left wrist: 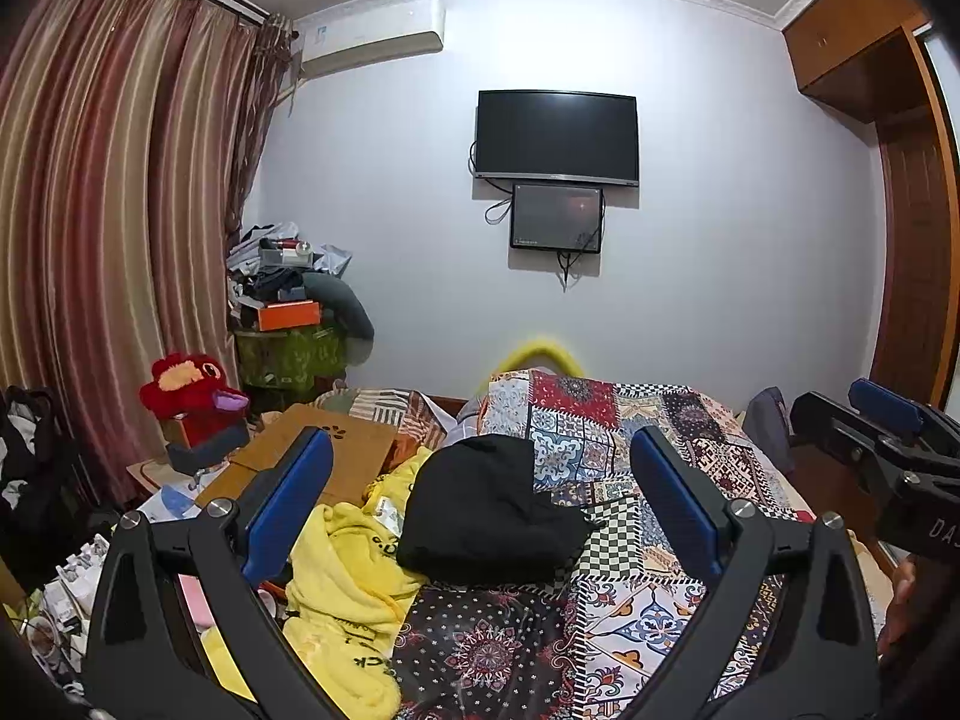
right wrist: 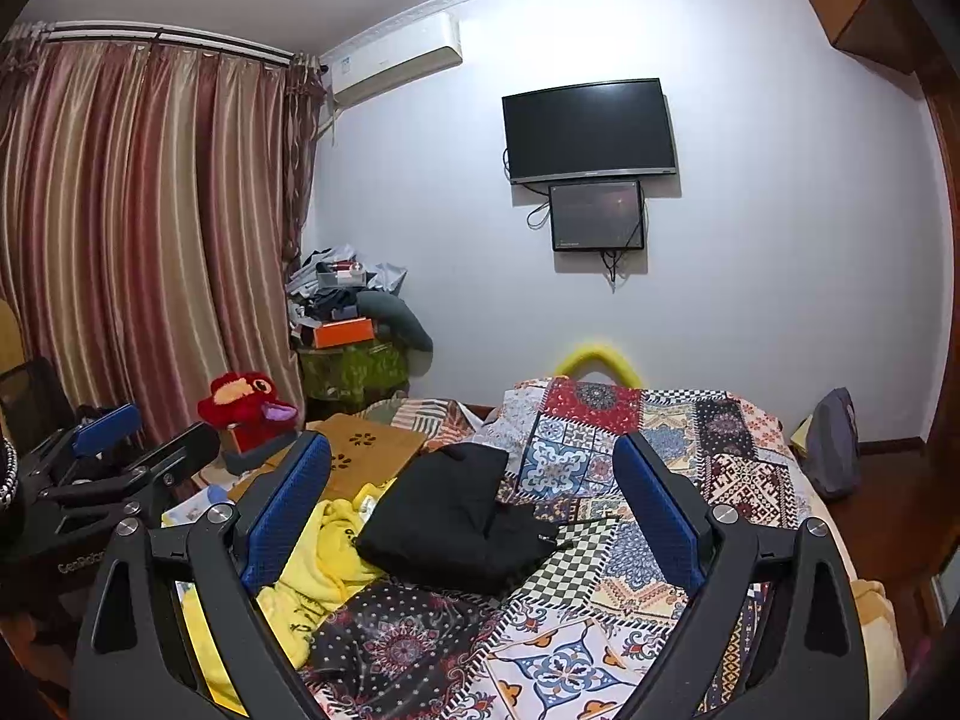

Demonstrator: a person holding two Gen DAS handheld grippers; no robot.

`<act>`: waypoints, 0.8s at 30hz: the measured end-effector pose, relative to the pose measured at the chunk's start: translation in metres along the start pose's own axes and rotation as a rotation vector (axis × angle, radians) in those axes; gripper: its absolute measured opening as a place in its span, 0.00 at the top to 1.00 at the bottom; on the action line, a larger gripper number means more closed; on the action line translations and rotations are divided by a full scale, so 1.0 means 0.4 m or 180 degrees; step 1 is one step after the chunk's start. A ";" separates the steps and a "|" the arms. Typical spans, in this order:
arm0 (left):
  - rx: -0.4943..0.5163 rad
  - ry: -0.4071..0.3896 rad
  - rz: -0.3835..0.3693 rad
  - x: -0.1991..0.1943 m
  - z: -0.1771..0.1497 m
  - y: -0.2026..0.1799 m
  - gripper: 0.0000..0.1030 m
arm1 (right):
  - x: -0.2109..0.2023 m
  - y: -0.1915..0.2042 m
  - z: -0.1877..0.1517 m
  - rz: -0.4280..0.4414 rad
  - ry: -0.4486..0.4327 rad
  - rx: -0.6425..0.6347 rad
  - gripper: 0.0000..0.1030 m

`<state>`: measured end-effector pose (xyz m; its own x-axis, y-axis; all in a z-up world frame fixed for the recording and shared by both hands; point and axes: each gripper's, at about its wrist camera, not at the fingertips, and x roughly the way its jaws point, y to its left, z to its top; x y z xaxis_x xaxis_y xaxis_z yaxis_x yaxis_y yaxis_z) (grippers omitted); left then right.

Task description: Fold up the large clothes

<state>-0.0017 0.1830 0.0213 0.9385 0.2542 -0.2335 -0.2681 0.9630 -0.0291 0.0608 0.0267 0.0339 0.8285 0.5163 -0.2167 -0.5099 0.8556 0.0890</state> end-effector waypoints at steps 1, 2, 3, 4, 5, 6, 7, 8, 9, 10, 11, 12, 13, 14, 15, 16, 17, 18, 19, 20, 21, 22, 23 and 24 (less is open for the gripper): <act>-0.0008 0.0007 -0.0012 0.001 -0.001 0.001 0.03 | 0.001 -0.001 0.001 0.0001 0.0005 0.0009 0.09; -0.0015 0.0013 -0.0026 0.000 -0.005 0.001 0.03 | 0.001 -0.001 -0.001 0.0008 0.0010 0.0016 0.09; -0.0020 0.0020 -0.0045 0.001 -0.005 0.002 0.03 | 0.002 -0.001 -0.002 0.0015 0.0016 0.0025 0.09; -0.0023 0.0029 -0.0068 0.002 -0.005 0.003 0.03 | 0.002 -0.001 -0.001 0.0014 0.0024 0.0028 0.09; -0.0027 0.0037 -0.0086 0.004 -0.006 0.004 0.03 | 0.004 -0.001 -0.003 0.0012 0.0028 0.0027 0.09; -0.0032 0.0042 -0.0100 0.005 -0.006 0.004 0.03 | 0.005 -0.001 -0.002 0.0011 0.0034 0.0025 0.09; -0.0037 0.0047 -0.0112 0.007 -0.008 0.003 0.03 | 0.005 -0.001 -0.002 0.0009 0.0037 0.0025 0.09; -0.0040 0.0052 -0.0121 0.007 -0.010 0.003 0.03 | 0.007 0.000 -0.002 0.0008 0.0037 0.0028 0.09; -0.0046 0.0055 -0.0126 0.009 -0.010 0.002 0.03 | 0.007 0.000 -0.002 0.0010 0.0037 0.0030 0.09; -0.0055 0.0051 -0.0126 0.009 -0.011 0.003 0.03 | 0.007 0.000 -0.001 0.0012 0.0039 0.0032 0.09; -0.0060 0.0049 -0.0124 0.010 -0.010 0.003 0.03 | 0.006 0.000 -0.002 0.0012 0.0039 0.0030 0.09; -0.0065 0.0053 -0.0133 0.011 -0.010 0.002 0.03 | 0.006 0.002 -0.002 0.0010 0.0039 0.0028 0.09; -0.0071 0.0068 -0.0148 0.012 -0.010 0.002 0.03 | 0.006 0.002 -0.002 0.0003 0.0040 0.0029 0.09; -0.0077 0.0076 -0.0158 0.013 -0.011 0.003 0.03 | 0.008 0.001 -0.002 0.0000 0.0042 0.0032 0.09; -0.0088 0.0077 -0.0158 0.013 -0.011 0.004 0.03 | 0.008 0.000 -0.001 0.0001 0.0048 0.0036 0.09; -0.0100 0.0078 -0.0154 0.013 -0.010 0.006 0.03 | 0.008 0.000 -0.001 0.0002 0.0050 0.0042 0.09; -0.0109 0.0080 -0.0152 0.014 -0.009 0.006 0.03 | 0.008 -0.001 -0.001 0.0005 0.0051 0.0047 0.09; -0.0124 0.0081 -0.0156 0.013 -0.009 0.008 0.03 | 0.007 -0.002 -0.001 0.0007 0.0051 0.0053 0.09; -0.0138 0.0087 -0.0170 0.013 -0.009 0.010 0.03 | 0.006 -0.003 -0.001 0.0007 0.0049 0.0059 0.09; -0.0141 0.0100 -0.0190 0.015 -0.009 0.010 0.03 | 0.006 -0.004 -0.002 0.0009 0.0050 0.0062 0.09; -0.0144 0.0106 -0.0203 0.015 -0.009 0.010 0.03 | 0.006 -0.005 -0.002 0.0011 0.0051 0.0065 0.09; -0.0148 0.0105 -0.0196 0.015 -0.009 0.009 0.03 | 0.006 -0.005 -0.002 0.0013 0.0053 0.0068 0.09; -0.0144 0.0103 -0.0186 0.014 -0.010 0.008 0.03 | 0.006 -0.004 -0.003 0.0012 0.0055 0.0068 0.09; -0.0131 0.0102 -0.0188 0.013 -0.010 0.007 0.03 | 0.006 -0.004 -0.003 0.0011 0.0054 0.0066 0.09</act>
<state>0.0018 0.1866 0.0161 0.9457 0.1934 -0.2613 -0.2218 0.9715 -0.0837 0.0635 0.0267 0.0320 0.8227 0.5187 -0.2326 -0.5076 0.8545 0.1099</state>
